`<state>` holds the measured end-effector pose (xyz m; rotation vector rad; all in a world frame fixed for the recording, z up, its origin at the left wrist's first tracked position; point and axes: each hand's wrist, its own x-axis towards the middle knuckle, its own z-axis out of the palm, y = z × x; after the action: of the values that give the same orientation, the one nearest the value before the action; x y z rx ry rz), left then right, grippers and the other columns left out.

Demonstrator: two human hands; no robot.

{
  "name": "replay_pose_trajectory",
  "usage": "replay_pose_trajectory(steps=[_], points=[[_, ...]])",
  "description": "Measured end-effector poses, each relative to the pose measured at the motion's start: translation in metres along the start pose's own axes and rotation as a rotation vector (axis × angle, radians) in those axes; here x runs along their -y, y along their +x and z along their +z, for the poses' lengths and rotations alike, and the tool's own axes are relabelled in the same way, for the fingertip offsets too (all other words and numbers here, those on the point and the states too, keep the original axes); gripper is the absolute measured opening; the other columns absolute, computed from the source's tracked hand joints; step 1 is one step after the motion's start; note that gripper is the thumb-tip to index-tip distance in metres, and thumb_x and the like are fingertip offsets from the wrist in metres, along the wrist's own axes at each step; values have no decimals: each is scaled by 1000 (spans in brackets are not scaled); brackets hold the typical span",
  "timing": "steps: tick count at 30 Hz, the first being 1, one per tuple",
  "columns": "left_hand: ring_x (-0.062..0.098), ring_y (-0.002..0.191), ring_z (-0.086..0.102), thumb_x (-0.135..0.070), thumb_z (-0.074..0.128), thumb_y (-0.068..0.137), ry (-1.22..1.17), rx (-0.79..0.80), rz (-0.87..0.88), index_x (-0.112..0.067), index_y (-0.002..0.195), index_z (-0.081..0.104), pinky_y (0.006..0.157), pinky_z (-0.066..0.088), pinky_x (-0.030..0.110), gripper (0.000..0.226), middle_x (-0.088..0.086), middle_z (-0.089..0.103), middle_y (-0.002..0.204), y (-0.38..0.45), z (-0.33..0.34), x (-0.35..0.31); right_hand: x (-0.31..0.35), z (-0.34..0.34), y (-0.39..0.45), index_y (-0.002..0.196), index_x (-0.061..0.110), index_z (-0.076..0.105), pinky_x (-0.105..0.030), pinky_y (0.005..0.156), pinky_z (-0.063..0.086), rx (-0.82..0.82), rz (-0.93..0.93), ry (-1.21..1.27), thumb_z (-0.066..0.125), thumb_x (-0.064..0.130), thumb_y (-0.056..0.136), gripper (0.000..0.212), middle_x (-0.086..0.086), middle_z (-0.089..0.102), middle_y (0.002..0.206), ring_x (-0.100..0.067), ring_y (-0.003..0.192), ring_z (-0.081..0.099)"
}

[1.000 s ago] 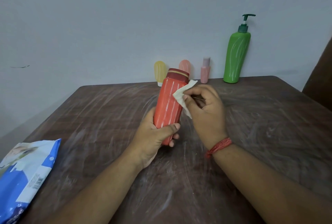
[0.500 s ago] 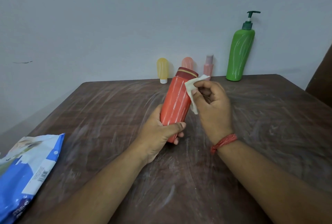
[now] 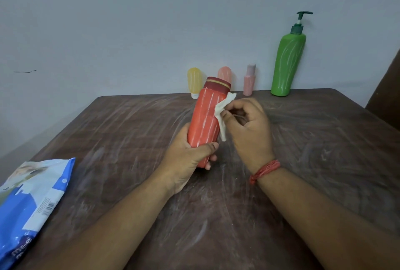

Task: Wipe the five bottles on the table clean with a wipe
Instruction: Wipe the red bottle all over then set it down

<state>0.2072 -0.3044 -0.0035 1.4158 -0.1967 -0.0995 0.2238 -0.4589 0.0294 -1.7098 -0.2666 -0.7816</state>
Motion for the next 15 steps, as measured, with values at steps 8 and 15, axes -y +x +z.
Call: replay_pose_trajectory(steps=[8, 15], points=[[21, 72, 71, -30, 87, 63, 121, 14, 15, -58, 101, 61, 58, 55, 32, 54, -3, 73, 93, -2, 6, -1, 4, -9, 1, 95, 13, 72, -27, 85, 49, 37, -279, -308, 68, 10, 89, 9, 4, 61, 100, -18, 97, 60], [24, 71, 73, -38, 84, 64, 271, -7, 48, -50, 106, 57, 58, 58, 35, 52, -5, 72, 91, -3, 10, 0, 4, -18, 7, 108, 9, 72, -29, 93, 44, 25, -312, -450, 64, 6, 93, 17, -4, 64, 108, -22, 104, 57]])
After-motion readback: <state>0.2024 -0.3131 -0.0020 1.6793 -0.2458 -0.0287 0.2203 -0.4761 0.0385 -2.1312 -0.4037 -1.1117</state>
